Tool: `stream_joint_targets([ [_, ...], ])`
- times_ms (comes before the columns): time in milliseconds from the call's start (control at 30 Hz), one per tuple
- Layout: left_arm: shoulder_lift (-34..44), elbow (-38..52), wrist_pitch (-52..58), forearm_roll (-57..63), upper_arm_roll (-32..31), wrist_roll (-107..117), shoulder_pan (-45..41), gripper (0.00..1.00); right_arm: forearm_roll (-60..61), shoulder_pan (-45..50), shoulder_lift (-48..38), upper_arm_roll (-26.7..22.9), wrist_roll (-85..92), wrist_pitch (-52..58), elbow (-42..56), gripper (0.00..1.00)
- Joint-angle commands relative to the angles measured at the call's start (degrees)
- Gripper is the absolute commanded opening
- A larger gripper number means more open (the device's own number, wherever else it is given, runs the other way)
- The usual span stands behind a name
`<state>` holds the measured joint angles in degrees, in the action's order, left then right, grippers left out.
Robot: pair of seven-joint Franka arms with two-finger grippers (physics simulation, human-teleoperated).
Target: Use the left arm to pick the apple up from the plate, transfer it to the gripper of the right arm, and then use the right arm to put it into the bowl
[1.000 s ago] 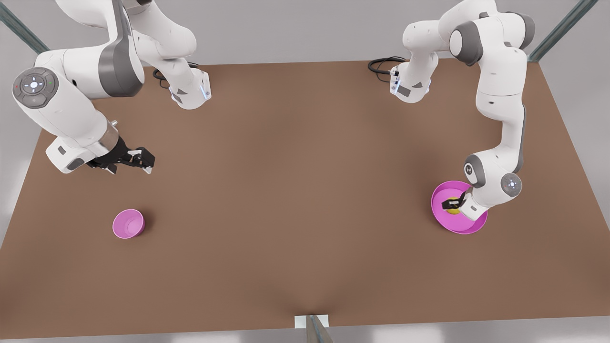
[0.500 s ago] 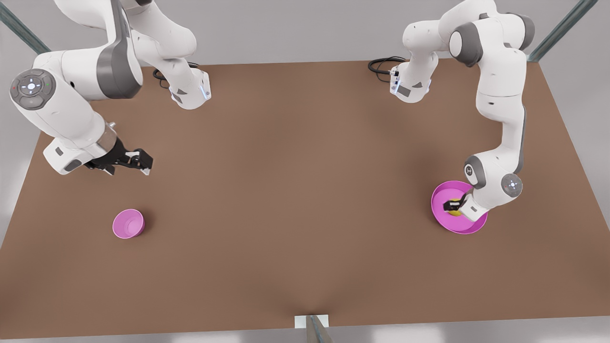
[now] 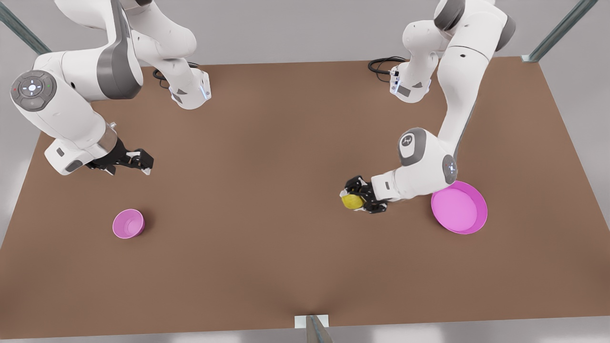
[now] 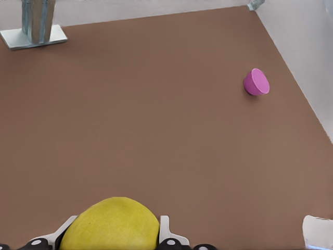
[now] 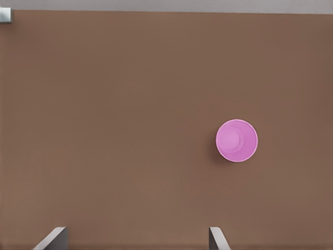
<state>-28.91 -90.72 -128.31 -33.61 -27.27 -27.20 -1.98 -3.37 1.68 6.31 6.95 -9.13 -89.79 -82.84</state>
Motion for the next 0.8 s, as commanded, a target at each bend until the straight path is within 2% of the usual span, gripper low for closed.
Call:
stream_joint_targets([
  [0, -2.29, 2.22, 1.83, -10.24, -1.47, -34.22, -0.92, 0.77, 0.21, 0.52, 0.1, 0.08, -0.36, 0.58, -0.05, 1.0],
  [33, -3.88, 2.31, -0.01, -15.08, -1.65, -41.17, -2.06, 0.77, 1.61, 0.43, 0.37, 0.61, -0.36, 1.02, -0.05, 1.0],
  [133, -6.16, 3.0, -3.26, -27.47, -2.17, -57.25, -5.31, 0.77, 24.89, -2.12, 3.88, -0.18, -2.29, 0.58, 0.22, 1.0],
  [200, -10.73, 6.86, -3.27, -34.67, -2.61, -68.58, -7.68, 0.77, 33.24, -2.29, 6.77, -0.1, -6.51, -1.52, 2.23, 1.0],
  [300, -17.76, 15.66, -6.52, -37.23, -2.88, -76.42, -12.52, 0.77, 46.17, -2.29, 14.07, -0.1, -5.72, -7.41, 6.37, 1.0],
  [333, -19.78, 17.95, -7.31, -37.32, -2.96, -78.09, -13.66, 0.72, 46.61, -2.29, 16.88, 0.43, -5.72, -9.87, 8.3, 1.0],
  [367, -21.19, 19.7, -8.62, -37.84, -3.05, -79.49, -14.71, 0.62, 49.77, -1.59, 18.64, 0.61, -5.54, -13.99, 8.92, 1.0],
  [433, -21.9, 20.32, -10.73, -38.11, -3.67, -79.5, -15.86, 0.62, 54.25, -0.36, 21.37, 2.72, -2.74, -20.6, 8.04, 1.0],
  [500, -22.07, 20.41, -12.4, -38.99, -3.84, -79.5, -16.83, 0.62, 62.16, -0.27, 24.18, 2.8, 3.5, -20.42, 7.43, 1.0],
  [600, -23.21, 21.99, -13.72, -39.07, -3.93, -79.59, -17.97, 0.62, 64.37, -3.43, 19.71, 7.55, 8.43, -21.21, -1.52, 1.0],
  [667, -23.48, 22.43, -13.9, -39.08, -4.11, -79.5, -18.32, 0.62, 65.94, -6.51, 15.14, 7.9, 10.71, -20.69, -8.91, 1.0],
  [700, -23.48, 22.43, -13.9, -39.08, -4.9, -79.5, -18.15, 0.62, 70.6, -8.18, 13.38, 7.99, 15.36, -20.78, -13.57, 1.0],
  [767, -23.48, 22.43, -13.81, -39.08, -6.3, -79.24, -17.71, 0.62, 74.91, -8.71, 12.67, 8.08, 22.22, -20.78, -17.71, 1.0],
])
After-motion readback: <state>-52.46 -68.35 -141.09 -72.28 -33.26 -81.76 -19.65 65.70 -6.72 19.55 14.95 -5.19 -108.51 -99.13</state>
